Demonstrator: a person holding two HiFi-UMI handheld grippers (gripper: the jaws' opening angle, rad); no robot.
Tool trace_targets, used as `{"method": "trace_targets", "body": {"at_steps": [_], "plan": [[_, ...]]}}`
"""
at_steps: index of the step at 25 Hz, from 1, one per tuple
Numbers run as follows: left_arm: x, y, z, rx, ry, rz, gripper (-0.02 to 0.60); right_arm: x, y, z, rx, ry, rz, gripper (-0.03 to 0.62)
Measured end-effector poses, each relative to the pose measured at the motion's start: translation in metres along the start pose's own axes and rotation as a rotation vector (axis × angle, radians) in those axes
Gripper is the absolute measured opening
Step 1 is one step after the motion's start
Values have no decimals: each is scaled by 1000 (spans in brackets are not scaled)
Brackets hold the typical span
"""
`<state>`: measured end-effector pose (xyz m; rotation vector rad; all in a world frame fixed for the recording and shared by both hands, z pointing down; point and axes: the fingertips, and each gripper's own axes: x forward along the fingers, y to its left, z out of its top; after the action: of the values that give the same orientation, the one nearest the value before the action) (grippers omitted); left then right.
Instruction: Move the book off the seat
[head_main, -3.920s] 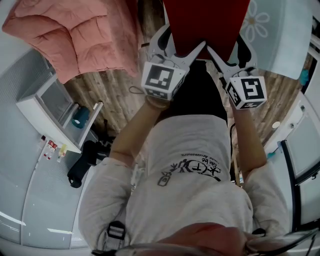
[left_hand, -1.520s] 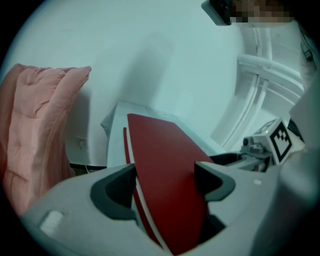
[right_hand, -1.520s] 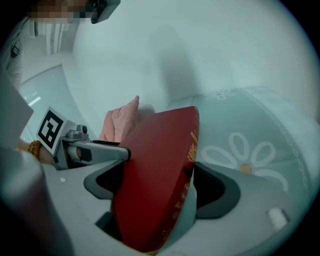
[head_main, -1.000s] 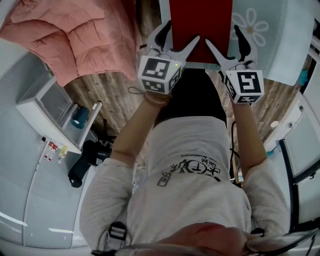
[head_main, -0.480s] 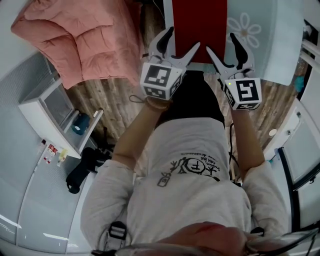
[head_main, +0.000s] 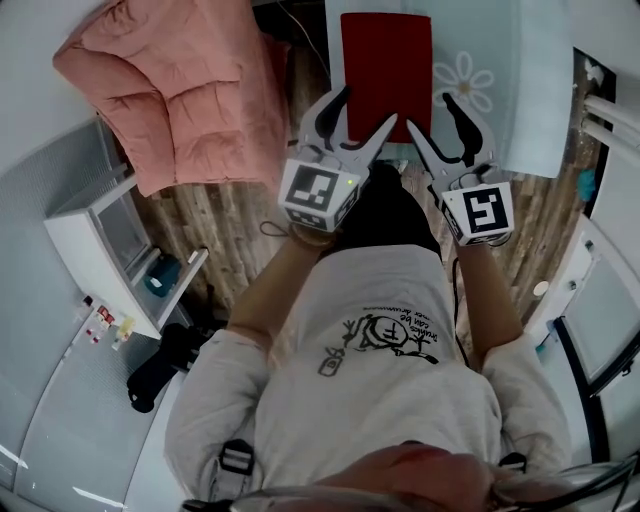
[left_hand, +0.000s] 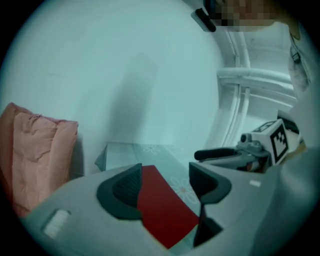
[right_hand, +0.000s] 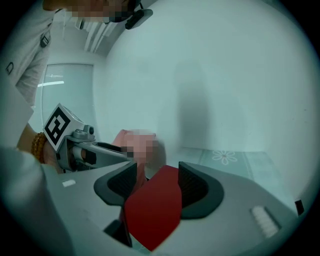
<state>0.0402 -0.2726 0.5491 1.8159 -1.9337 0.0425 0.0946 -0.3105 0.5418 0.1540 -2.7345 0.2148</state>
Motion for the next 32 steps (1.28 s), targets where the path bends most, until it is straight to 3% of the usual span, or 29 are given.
{"method": "trace_targets", "body": {"at_steps": [10,17,25,32], "plan": [[-50,-52,86,112,-162,-58,218,-48,33,93,-21,-160,25,181],[-88,-89,135,147,-243,-103,160,-89,55,140,-66,-197,54,118],[-124,-125,178,199,-325,-153,83,-122,81,183,-76,-243,78,67],[-158,-162,195,238,-362,-184,43,-161,115,205,-107,-290,108,31]]}}
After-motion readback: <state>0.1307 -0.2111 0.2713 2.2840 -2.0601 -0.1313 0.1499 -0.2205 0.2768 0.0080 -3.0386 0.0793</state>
